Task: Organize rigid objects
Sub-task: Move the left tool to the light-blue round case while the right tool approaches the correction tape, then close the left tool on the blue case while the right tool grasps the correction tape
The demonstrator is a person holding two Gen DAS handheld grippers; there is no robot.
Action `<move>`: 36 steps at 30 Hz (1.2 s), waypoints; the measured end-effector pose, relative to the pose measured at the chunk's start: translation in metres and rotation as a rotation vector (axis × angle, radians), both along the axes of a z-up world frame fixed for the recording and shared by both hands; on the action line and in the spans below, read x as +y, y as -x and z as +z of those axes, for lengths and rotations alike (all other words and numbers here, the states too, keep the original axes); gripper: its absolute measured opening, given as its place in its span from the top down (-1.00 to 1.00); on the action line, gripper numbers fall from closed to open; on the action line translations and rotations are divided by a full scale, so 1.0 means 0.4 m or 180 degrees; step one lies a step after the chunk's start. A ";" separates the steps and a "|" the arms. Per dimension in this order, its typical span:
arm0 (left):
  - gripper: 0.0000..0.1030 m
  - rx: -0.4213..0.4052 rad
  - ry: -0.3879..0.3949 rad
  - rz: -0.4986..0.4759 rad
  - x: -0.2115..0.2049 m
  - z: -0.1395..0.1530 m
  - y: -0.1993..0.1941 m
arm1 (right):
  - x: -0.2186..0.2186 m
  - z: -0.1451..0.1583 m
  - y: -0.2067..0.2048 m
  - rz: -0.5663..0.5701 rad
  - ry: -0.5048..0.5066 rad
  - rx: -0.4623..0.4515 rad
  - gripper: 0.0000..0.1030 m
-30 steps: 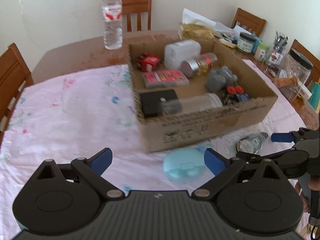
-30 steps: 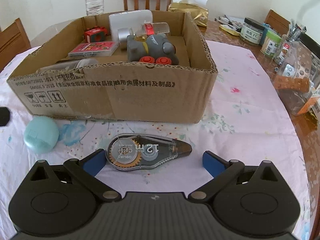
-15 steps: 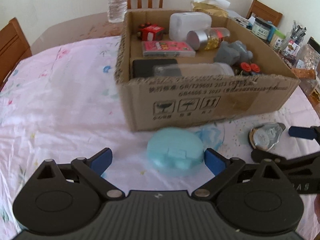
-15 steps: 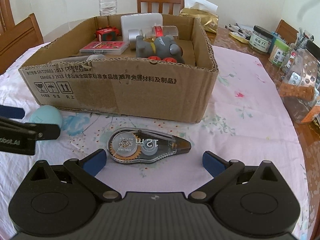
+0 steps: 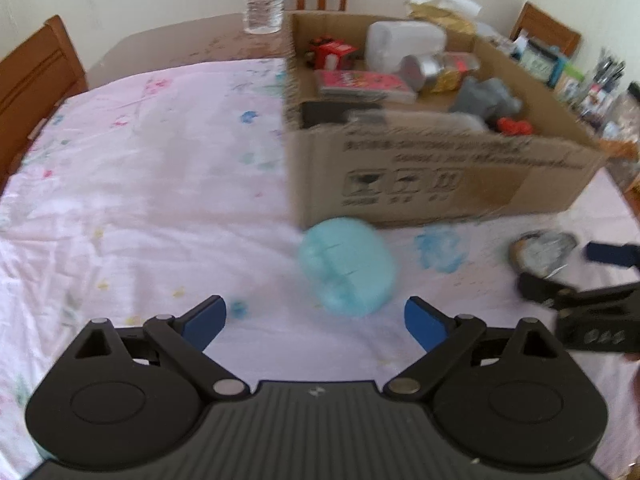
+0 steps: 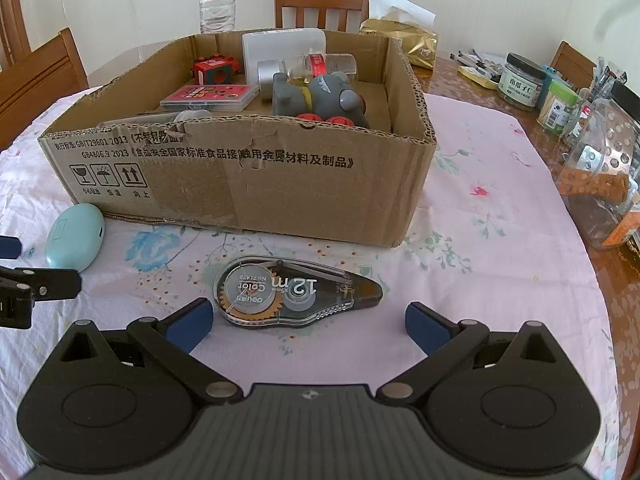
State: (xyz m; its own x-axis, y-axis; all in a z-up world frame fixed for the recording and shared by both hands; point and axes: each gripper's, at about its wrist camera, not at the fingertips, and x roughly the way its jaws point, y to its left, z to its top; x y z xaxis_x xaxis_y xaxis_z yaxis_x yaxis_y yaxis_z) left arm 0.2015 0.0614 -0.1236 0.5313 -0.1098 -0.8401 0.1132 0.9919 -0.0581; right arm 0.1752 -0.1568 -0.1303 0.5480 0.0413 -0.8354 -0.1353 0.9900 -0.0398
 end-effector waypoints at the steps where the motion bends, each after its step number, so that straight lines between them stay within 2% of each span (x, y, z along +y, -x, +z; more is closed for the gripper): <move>1: -0.77 -0.0011 0.0041 -0.0011 -0.008 0.002 -0.002 | 0.000 0.000 0.001 -0.0007 0.0001 -0.0006 -1.00; 4: -0.55 -0.0018 0.0082 -0.0056 -0.035 0.001 -0.012 | 0.001 -0.001 0.003 -0.0016 0.0000 -0.0018 -1.00; 8: -0.49 -0.0067 0.0040 -0.0101 -0.059 0.000 -0.028 | 0.001 -0.001 0.004 -0.0015 0.0001 -0.0022 -1.00; 10: -0.37 -0.0092 0.0016 -0.0103 -0.064 0.002 -0.034 | 0.000 -0.001 0.004 -0.0016 -0.0001 -0.0026 -1.00; 16: -0.18 -0.0169 -0.0026 -0.0191 -0.067 -0.001 -0.041 | 0.003 0.000 0.004 -0.0037 0.0004 -0.0024 -1.00; 22: -0.18 -0.0177 -0.0015 -0.0219 -0.064 0.000 -0.040 | 0.011 -0.002 -0.013 0.0077 -0.0012 -0.0035 -1.00; 36: -0.18 -0.0195 -0.0036 -0.0151 -0.066 -0.003 -0.034 | 0.032 -0.002 -0.030 0.0014 0.0000 0.0009 -1.00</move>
